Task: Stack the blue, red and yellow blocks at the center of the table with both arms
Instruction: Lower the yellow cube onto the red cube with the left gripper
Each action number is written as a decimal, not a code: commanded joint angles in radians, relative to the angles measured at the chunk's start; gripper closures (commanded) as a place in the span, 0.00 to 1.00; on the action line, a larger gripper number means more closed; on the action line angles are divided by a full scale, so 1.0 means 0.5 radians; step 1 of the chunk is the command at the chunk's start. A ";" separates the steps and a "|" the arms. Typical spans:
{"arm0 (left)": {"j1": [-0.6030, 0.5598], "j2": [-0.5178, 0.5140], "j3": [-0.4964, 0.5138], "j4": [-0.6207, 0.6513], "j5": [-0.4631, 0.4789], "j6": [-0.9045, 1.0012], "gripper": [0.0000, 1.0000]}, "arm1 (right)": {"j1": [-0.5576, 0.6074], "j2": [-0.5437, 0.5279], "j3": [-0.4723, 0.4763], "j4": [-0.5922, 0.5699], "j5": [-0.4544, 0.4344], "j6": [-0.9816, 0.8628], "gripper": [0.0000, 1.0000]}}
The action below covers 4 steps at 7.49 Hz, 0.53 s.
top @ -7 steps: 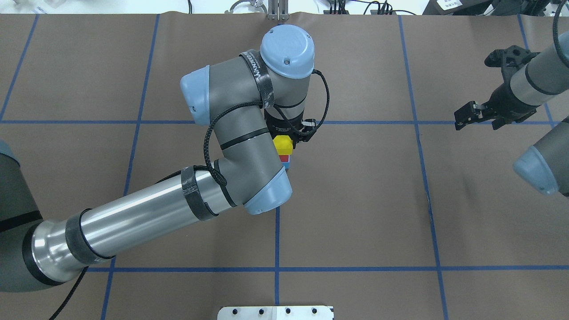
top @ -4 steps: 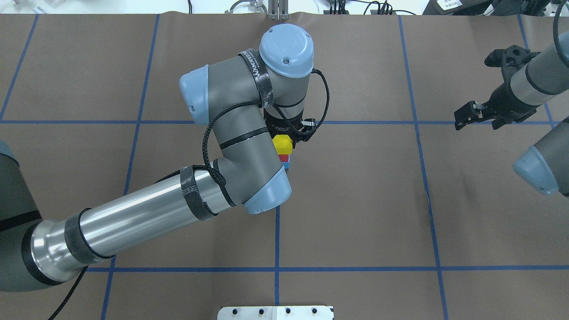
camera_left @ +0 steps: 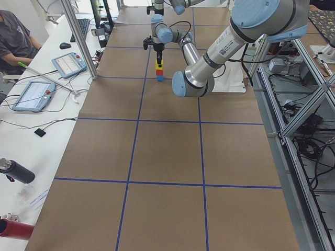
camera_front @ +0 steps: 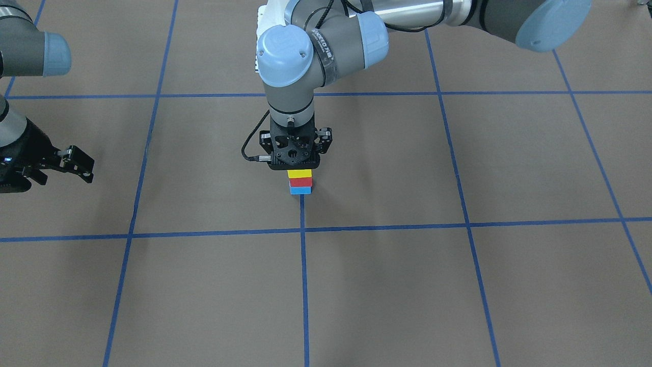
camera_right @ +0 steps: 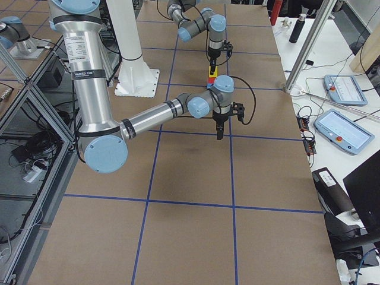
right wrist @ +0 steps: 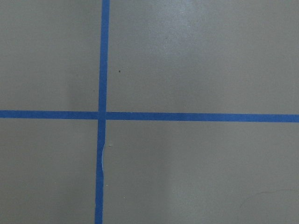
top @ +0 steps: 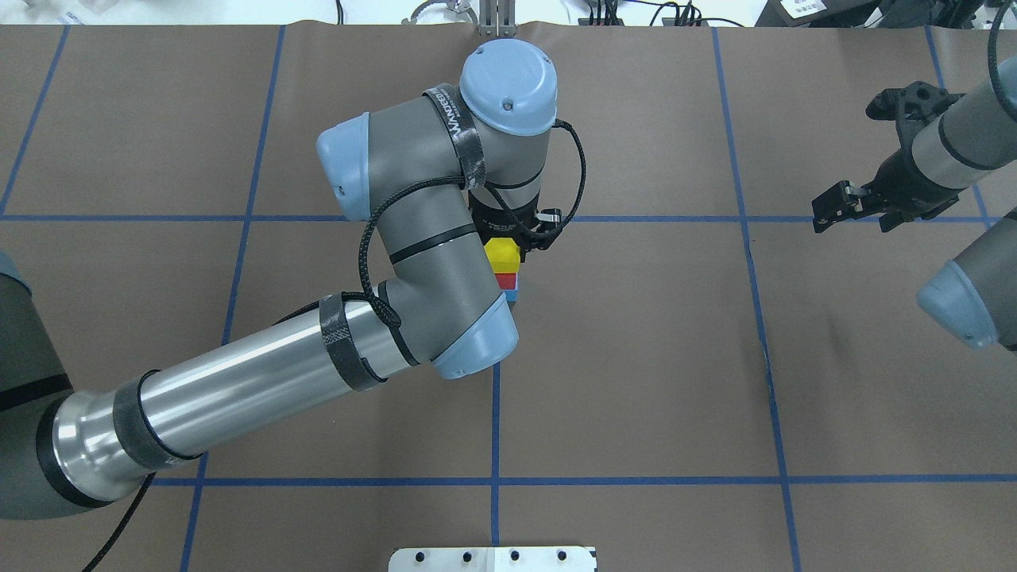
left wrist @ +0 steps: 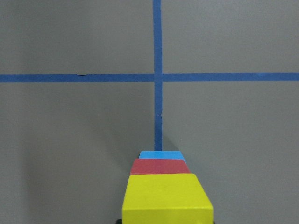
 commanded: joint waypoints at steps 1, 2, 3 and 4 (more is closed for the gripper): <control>-0.002 0.000 0.000 -0.002 0.000 0.001 1.00 | 0.000 0.000 0.000 0.000 0.000 0.000 0.00; -0.002 0.003 0.000 -0.006 0.000 -0.002 1.00 | 0.000 0.000 0.000 0.000 0.000 0.000 0.00; -0.002 0.003 0.003 -0.006 0.000 -0.002 0.78 | 0.000 0.000 -0.003 0.000 0.000 0.003 0.00; -0.002 0.003 0.003 -0.006 0.000 0.001 0.53 | 0.000 0.000 -0.003 0.000 0.000 0.000 0.00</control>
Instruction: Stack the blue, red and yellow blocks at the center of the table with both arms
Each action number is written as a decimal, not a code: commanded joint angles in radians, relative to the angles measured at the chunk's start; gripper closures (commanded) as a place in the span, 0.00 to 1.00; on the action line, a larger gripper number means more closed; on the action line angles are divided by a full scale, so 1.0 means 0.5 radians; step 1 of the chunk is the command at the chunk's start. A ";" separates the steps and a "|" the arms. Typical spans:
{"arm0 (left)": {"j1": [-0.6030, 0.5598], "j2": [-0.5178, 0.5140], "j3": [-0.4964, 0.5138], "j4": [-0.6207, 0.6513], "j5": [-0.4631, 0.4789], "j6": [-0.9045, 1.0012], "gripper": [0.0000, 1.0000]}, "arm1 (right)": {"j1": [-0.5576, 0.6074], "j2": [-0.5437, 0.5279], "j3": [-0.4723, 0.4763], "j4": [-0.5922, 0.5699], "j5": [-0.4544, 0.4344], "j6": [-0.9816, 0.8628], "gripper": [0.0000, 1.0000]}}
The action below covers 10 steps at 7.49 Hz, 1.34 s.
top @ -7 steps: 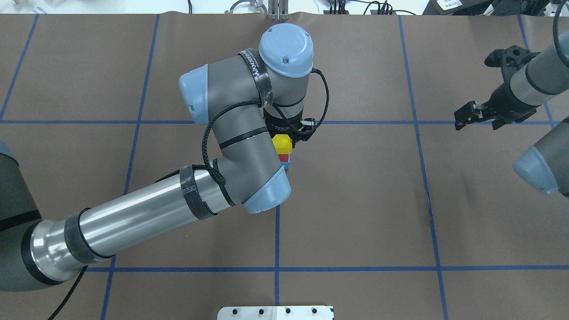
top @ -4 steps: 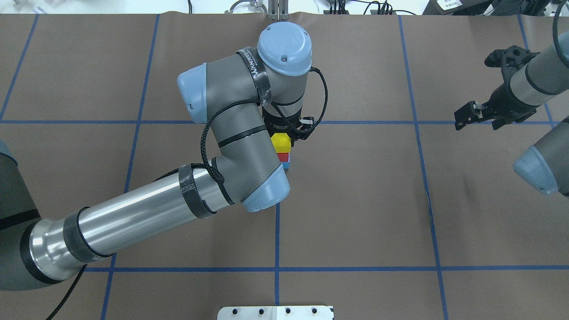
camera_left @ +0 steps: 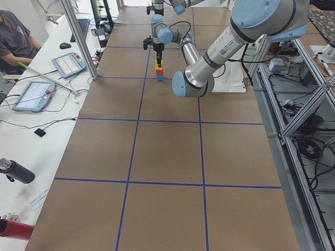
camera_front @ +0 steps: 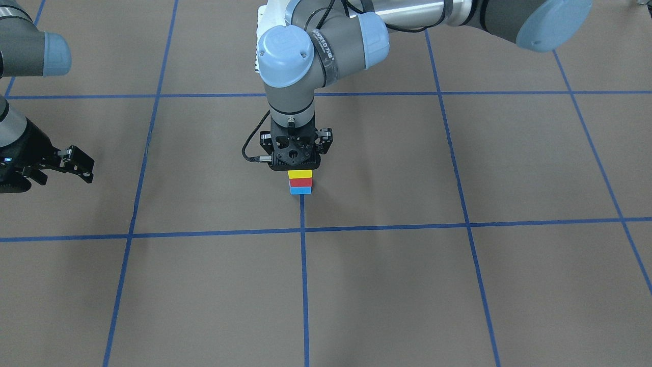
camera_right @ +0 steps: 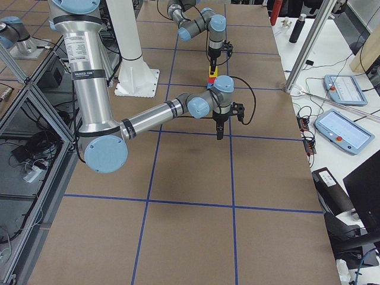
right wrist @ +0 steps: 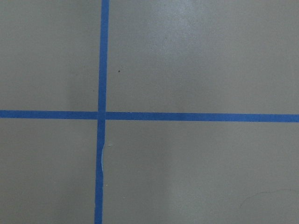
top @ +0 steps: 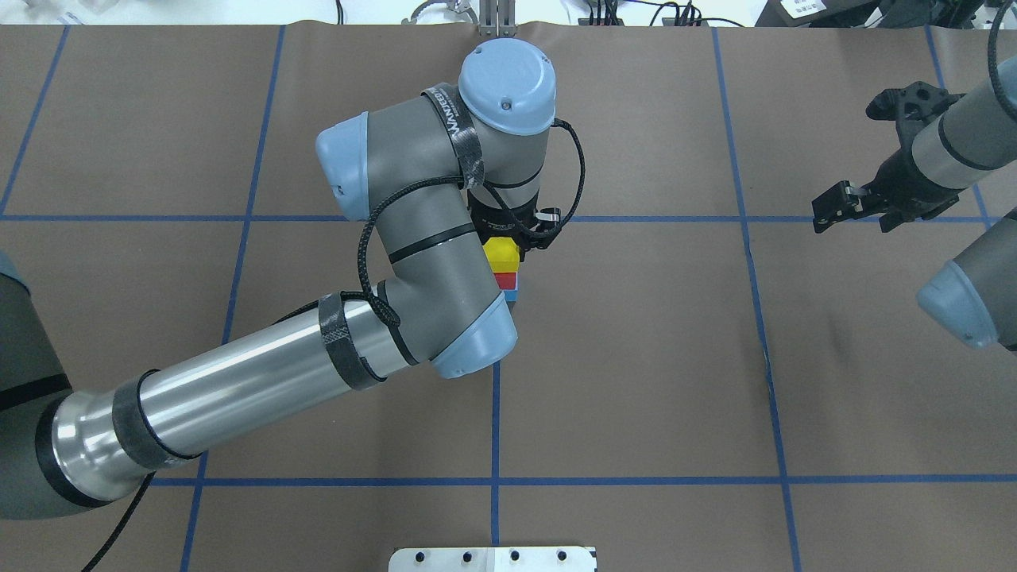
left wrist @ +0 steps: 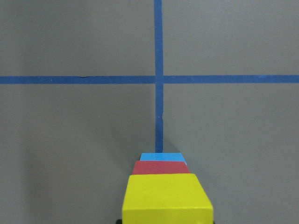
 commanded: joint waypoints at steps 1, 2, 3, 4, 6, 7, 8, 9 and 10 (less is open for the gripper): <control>0.003 0.001 0.005 -0.004 0.000 0.002 0.25 | 0.000 0.000 -0.001 0.000 0.000 -0.001 0.00; 0.003 0.001 0.005 -0.004 0.000 0.002 0.01 | 0.000 0.000 -0.004 0.000 0.000 -0.001 0.00; 0.003 0.001 0.005 -0.004 0.003 0.002 0.01 | 0.000 0.000 -0.004 0.000 0.000 -0.001 0.00; 0.003 0.001 0.005 -0.004 0.003 0.002 0.01 | 0.000 0.000 -0.004 0.000 0.000 -0.001 0.00; 0.000 -0.003 -0.020 0.003 -0.003 0.002 0.00 | 0.000 0.000 -0.004 0.000 0.000 -0.001 0.00; -0.024 0.031 -0.151 0.036 -0.012 0.002 0.01 | 0.003 -0.003 -0.001 0.000 0.000 -0.004 0.00; -0.040 0.256 -0.486 0.109 -0.018 0.005 0.00 | 0.003 -0.015 -0.001 0.000 0.003 -0.004 0.00; -0.055 0.623 -0.945 0.198 -0.018 0.136 0.00 | 0.012 -0.024 0.002 0.000 0.000 -0.007 0.00; -0.083 0.985 -1.344 0.245 -0.012 0.274 0.00 | 0.018 -0.040 0.002 0.000 -0.003 -0.007 0.00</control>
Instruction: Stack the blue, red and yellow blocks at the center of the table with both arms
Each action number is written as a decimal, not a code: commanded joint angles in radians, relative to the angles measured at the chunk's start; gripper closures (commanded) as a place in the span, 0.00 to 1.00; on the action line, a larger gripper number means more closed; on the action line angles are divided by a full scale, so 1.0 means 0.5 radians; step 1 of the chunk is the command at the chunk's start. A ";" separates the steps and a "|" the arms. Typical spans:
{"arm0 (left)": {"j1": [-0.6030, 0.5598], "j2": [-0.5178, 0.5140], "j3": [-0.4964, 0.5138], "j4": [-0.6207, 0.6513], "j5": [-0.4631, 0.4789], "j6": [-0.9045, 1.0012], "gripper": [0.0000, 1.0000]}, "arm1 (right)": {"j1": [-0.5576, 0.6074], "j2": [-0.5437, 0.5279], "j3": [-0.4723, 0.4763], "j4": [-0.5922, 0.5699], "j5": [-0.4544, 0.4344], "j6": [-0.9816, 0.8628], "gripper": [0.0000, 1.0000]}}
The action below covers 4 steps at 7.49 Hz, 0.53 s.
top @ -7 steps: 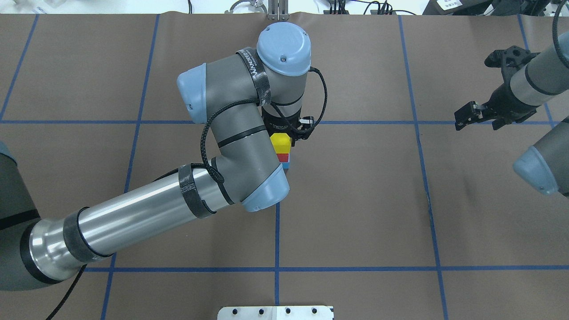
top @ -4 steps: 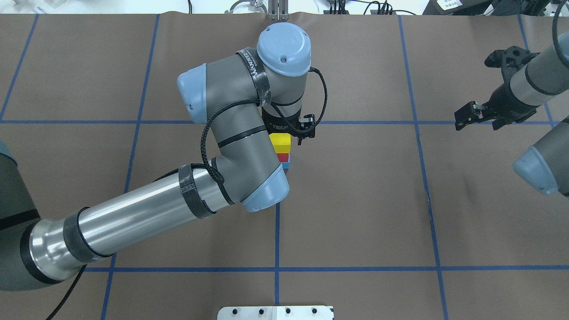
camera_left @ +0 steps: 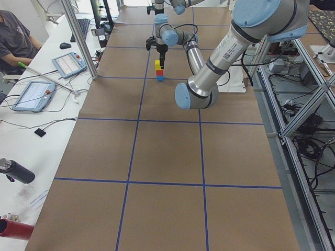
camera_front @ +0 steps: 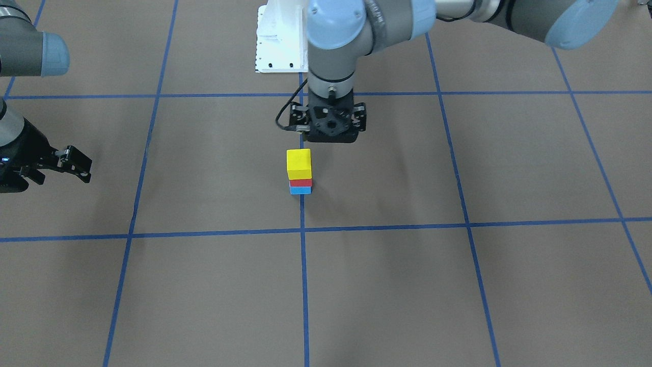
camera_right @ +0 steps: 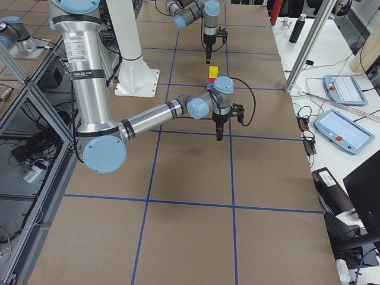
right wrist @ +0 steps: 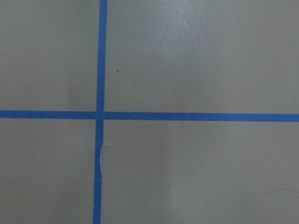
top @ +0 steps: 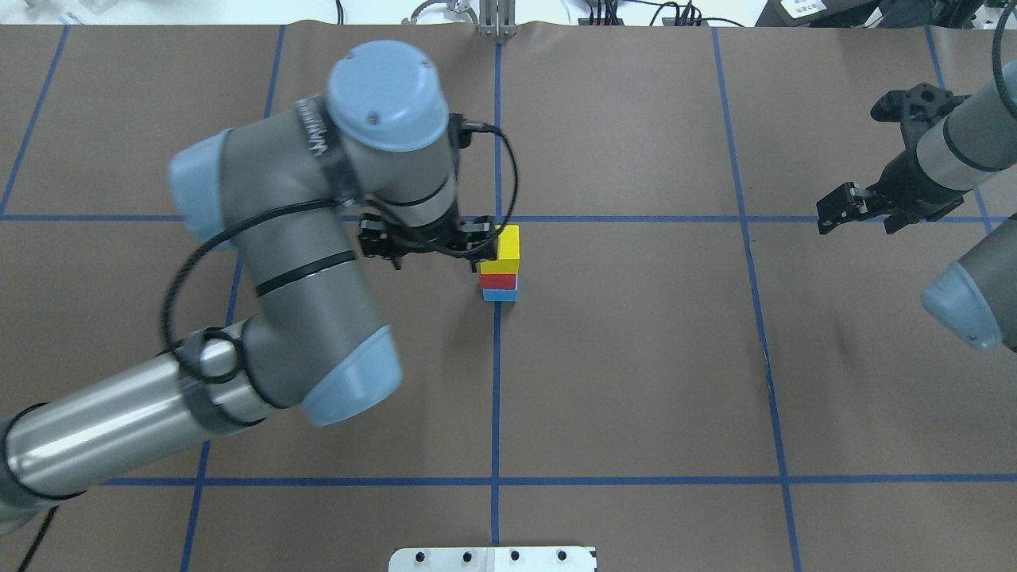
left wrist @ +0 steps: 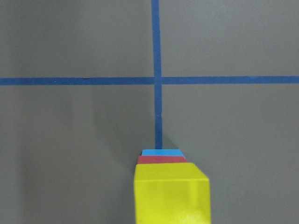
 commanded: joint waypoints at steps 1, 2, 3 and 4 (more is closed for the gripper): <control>-0.133 0.751 -0.716 0.066 -0.006 0.367 0.00 | 0.033 -0.075 0.004 0.003 0.000 -0.017 0.00; -0.335 1.000 -0.794 0.048 -0.015 0.682 0.00 | 0.057 -0.084 0.011 0.003 0.000 -0.020 0.00; -0.562 1.157 -0.779 0.045 -0.155 0.970 0.00 | 0.097 -0.130 0.020 0.003 0.009 -0.017 0.00; -0.786 1.268 -0.740 0.035 -0.202 1.271 0.00 | 0.170 -0.219 0.020 0.137 0.112 -0.014 0.00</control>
